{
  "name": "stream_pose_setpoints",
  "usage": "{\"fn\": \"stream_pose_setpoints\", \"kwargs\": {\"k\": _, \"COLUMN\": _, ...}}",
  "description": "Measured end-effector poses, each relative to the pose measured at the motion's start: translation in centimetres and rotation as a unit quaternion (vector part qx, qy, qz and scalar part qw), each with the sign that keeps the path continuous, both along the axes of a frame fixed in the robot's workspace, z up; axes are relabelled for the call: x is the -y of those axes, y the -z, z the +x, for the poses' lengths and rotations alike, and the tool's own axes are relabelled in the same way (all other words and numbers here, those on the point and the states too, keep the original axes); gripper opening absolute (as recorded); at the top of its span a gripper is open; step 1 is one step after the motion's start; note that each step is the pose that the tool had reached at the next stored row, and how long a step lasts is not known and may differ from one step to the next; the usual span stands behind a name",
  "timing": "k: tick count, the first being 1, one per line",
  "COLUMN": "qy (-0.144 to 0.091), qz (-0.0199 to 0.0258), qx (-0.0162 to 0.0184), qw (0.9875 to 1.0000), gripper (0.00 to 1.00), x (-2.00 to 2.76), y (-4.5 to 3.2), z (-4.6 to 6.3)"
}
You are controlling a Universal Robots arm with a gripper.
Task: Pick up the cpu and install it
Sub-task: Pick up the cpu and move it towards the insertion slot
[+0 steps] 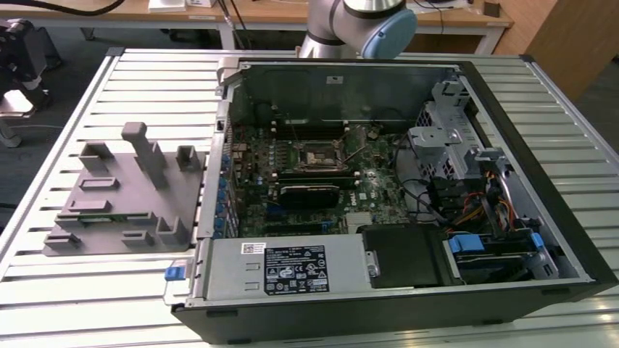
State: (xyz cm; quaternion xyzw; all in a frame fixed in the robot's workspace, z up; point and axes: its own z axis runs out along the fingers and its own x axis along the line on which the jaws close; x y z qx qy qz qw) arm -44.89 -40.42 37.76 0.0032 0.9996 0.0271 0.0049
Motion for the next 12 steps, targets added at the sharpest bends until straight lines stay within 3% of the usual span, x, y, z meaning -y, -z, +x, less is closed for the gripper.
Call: {"fn": "stream_pose_setpoints", "kwargs": {"k": 12, "qy": 0.000, "qz": 0.0000, "qx": 0.0000, "qw": 1.0000, "gripper": 0.53, "x": -0.05, "y": -0.27, "z": 0.46}}
